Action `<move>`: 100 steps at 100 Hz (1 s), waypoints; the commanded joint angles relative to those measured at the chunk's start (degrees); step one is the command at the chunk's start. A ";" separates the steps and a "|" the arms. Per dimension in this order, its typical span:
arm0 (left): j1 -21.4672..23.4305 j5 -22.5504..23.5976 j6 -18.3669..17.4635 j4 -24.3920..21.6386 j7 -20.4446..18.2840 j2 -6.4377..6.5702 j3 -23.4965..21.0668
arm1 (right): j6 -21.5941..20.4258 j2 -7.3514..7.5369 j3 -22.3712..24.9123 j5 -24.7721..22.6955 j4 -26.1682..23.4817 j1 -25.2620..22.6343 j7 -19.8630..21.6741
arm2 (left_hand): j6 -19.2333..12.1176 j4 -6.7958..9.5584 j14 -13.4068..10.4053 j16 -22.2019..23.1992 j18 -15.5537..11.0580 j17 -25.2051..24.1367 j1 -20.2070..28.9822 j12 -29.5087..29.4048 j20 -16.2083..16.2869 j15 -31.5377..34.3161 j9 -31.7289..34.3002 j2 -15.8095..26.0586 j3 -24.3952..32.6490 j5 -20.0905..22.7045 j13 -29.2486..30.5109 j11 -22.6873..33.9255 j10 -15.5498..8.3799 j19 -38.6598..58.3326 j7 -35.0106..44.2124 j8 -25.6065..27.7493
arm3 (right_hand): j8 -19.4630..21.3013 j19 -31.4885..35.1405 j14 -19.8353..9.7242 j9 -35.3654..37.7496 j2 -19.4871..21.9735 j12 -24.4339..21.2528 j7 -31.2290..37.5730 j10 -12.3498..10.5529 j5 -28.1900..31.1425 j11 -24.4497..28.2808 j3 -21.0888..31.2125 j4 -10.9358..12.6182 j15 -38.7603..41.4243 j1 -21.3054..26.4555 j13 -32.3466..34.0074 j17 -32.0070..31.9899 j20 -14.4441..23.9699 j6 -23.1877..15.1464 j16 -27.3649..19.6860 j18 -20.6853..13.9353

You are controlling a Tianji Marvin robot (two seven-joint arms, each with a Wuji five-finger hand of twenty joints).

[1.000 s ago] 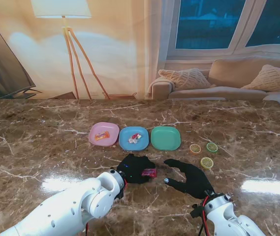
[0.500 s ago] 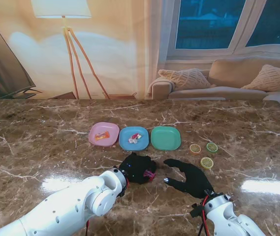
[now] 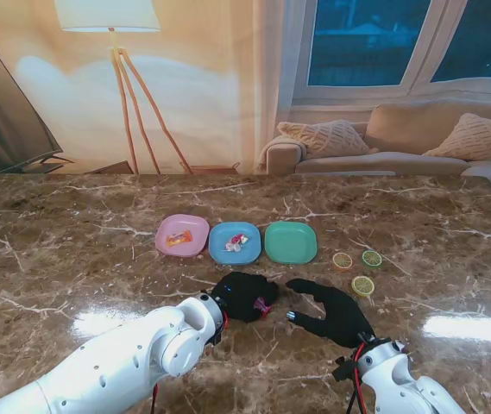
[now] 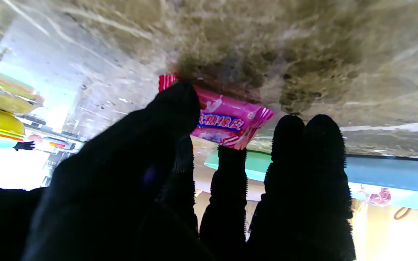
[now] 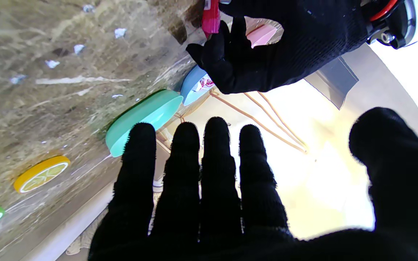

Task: Portion candies into small dishes

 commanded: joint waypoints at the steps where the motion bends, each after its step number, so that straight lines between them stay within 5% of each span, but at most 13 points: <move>1: 2.44 -0.39 -0.37 3.71 -0.96 0.13 1.62 | 0.16 -0.16 -0.06 0.39 0.32 -0.50 0.85 | -2.75 -0.98 -7.66 -5.56 -2.54 3.15 3.66 10.15 -1.31 -3.95 6.19 -1.86 1.66 4.33 14.65 1.21 -2.27 4.19 5.26 3.39 | -0.29 1.21 1.89 0.83 0.75 0.93 0.31 -0.36 1.22 0.62 -0.94 -0.27 0.51 0.83 1.43 0.46 1.22 -1.38 1.00 -0.24; 9: 2.45 -0.43 -0.85 4.45 0.20 -0.17 1.57 | 0.18 -0.14 -0.03 0.49 0.28 -0.49 1.03 | -4.32 -0.49 -8.43 -5.22 -1.81 6.68 7.46 25.54 -1.36 -2.14 17.81 -3.41 -3.95 8.54 18.93 -2.54 -4.40 7.08 7.51 4.63 | -0.30 1.35 1.86 1.15 0.79 0.97 0.38 -0.39 1.37 0.72 -1.03 -0.27 0.61 0.84 1.75 0.57 1.20 -1.44 1.05 -0.25; 24: 2.71 -0.56 -1.07 4.60 0.48 -0.18 1.27 | 0.22 -0.11 0.02 0.77 0.22 -0.46 1.35 | -5.10 -0.26 -8.97 -5.66 -1.30 9.24 7.19 28.61 -1.45 -0.29 20.96 -4.59 -3.63 10.18 21.93 -1.43 -4.79 9.07 8.07 4.93 | -0.28 1.61 1.92 1.57 0.83 1.03 0.63 -0.35 1.91 0.82 -1.11 -0.26 0.69 1.02 2.06 0.78 1.16 -1.63 1.10 -0.26; 42: 2.98 -0.71 -1.28 4.36 -0.37 0.17 0.94 | 0.19 -0.09 -0.13 0.94 0.31 -0.32 1.54 | -2.63 0.48 -9.22 -2.79 -1.25 5.39 6.45 36.21 -1.42 -0.07 16.32 -2.75 -1.89 -0.12 18.81 2.00 -5.07 7.75 -3.04 -2.68 | -0.33 1.78 1.93 1.80 0.87 1.06 0.71 -0.40 2.03 0.83 -1.21 -0.25 0.68 1.10 2.15 0.81 1.07 -1.77 1.13 -0.23; 48: 3.05 -0.52 -1.34 4.45 -0.13 0.16 0.91 | 0.21 -0.08 -0.17 1.00 0.31 -0.32 1.63 | 0.91 0.38 -9.33 -2.75 -1.34 5.01 6.53 38.32 -1.51 -1.09 15.02 -2.51 -2.16 -2.26 18.32 4.81 -5.36 6.96 -11.60 -9.38 | -0.35 1.82 1.88 1.81 0.83 1.07 0.75 -0.41 2.09 0.82 -1.24 -0.25 0.66 1.15 2.16 0.78 1.03 -1.67 1.13 -0.19; 56: 2.77 -0.33 -1.75 4.48 -0.34 0.30 1.19 | 0.30 -0.07 -0.18 1.07 0.27 -0.35 1.73 | 8.04 0.37 -8.97 -3.32 -1.06 5.00 6.96 39.50 -2.05 -2.71 14.54 -2.66 -2.05 -1.73 18.56 9.53 -7.55 5.84 -35.71 -36.25 | -0.38 1.85 2.03 1.86 0.77 1.08 0.75 -0.33 2.09 0.82 -1.25 -0.25 0.62 1.33 2.11 0.73 0.98 -1.68 1.12 -0.13; 63: 2.68 -0.53 -2.23 5.14 0.20 0.04 1.31 | 0.32 -0.07 -0.15 1.08 0.20 -0.40 1.75 | 10.74 0.18 -8.45 -3.12 -0.14 5.09 7.67 41.94 -2.33 -3.02 14.97 -2.67 -1.73 -0.16 18.79 13.90 -8.68 5.08 -40.93 -43.43 | -0.41 1.89 1.91 1.87 0.76 1.08 0.75 -0.44 2.10 0.80 -1.29 -0.25 0.66 1.45 2.21 0.74 0.96 -1.77 1.14 -0.06; 78: 2.54 -0.73 -2.30 5.45 0.45 -0.10 1.50 | 0.15 -0.06 -0.06 1.08 0.27 -0.34 1.80 | 10.72 -0.22 -7.87 -5.12 0.93 6.99 8.59 43.21 -3.52 -4.84 17.11 -2.17 -1.87 6.39 20.10 17.55 -8.95 2.57 -37.85 -43.16 | -0.45 1.94 2.01 1.99 1.04 1.11 0.82 -0.28 2.25 0.82 -1.41 -0.26 0.64 1.49 2.18 0.72 0.89 -1.83 1.15 -0.07; 85: 2.66 -0.61 -2.39 5.73 1.12 -0.21 1.39 | 0.18 -0.05 -0.01 1.15 0.27 -0.36 1.91 | 5.81 -0.30 -7.73 -6.02 1.11 8.15 8.80 43.73 -4.08 -5.21 18.06 -1.57 -2.04 10.99 20.71 17.69 -8.90 1.74 -26.59 -34.63 | -0.43 1.93 2.04 2.07 1.09 1.14 0.96 -0.42 2.52 0.85 -1.49 -0.26 0.62 1.51 2.13 0.68 0.85 -2.01 1.16 -0.01; 100: 3.00 -0.17 -2.79 5.84 2.07 -0.20 0.87 | 0.15 0.00 0.01 1.30 0.23 -0.41 2.20 | -2.76 -0.77 -7.97 -6.23 1.01 8.44 9.37 46.01 -4.45 -4.77 18.50 -0.65 -3.06 11.61 20.72 18.80 -9.10 1.03 -10.41 -22.92 | -0.32 1.94 1.98 2.28 1.18 1.18 1.39 -0.32 3.29 0.88 -1.59 -0.24 0.62 1.61 2.13 0.61 0.80 -2.61 1.18 0.05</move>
